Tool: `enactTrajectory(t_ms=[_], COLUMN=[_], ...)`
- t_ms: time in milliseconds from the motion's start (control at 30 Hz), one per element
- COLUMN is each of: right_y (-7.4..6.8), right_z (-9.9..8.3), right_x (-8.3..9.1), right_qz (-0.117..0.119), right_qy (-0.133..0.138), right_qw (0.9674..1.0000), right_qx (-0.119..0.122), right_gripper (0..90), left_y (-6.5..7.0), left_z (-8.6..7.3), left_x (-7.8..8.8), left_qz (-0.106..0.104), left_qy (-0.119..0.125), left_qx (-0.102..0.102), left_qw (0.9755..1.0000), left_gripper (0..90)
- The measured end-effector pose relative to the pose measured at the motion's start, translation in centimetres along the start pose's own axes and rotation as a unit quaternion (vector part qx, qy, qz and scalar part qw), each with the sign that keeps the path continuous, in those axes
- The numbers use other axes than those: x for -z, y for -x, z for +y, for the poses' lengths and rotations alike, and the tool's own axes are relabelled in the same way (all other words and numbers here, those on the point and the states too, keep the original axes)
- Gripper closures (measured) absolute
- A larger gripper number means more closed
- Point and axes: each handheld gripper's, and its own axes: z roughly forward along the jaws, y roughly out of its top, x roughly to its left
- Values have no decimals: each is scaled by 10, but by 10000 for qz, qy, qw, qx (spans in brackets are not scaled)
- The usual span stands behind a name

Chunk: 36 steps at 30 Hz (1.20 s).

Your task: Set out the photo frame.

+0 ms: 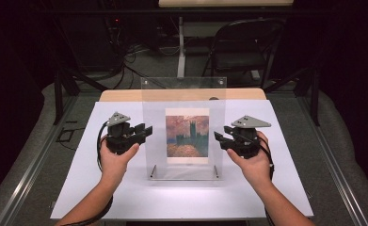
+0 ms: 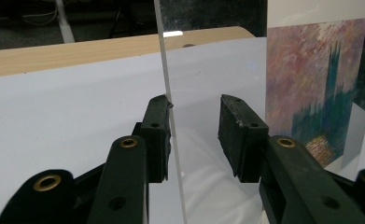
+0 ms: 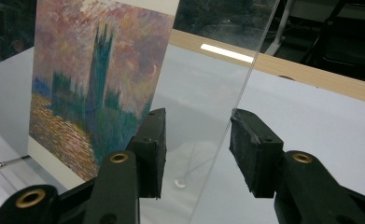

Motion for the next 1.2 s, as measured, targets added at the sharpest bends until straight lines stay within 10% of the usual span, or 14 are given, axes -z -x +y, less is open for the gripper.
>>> enactTrajectory(t_ms=[1200], right_y=[-8], right_z=[-16], right_x=[38], right_qz=[487], right_qy=[46], right_qw=[9988], right_qx=[64], right_gripper=[656], left_y=[9], left_z=[-19], left_x=[33], left_qz=[-548], left_qy=[-53], left_qx=[-317], left_qw=[9980], left_gripper=[669])
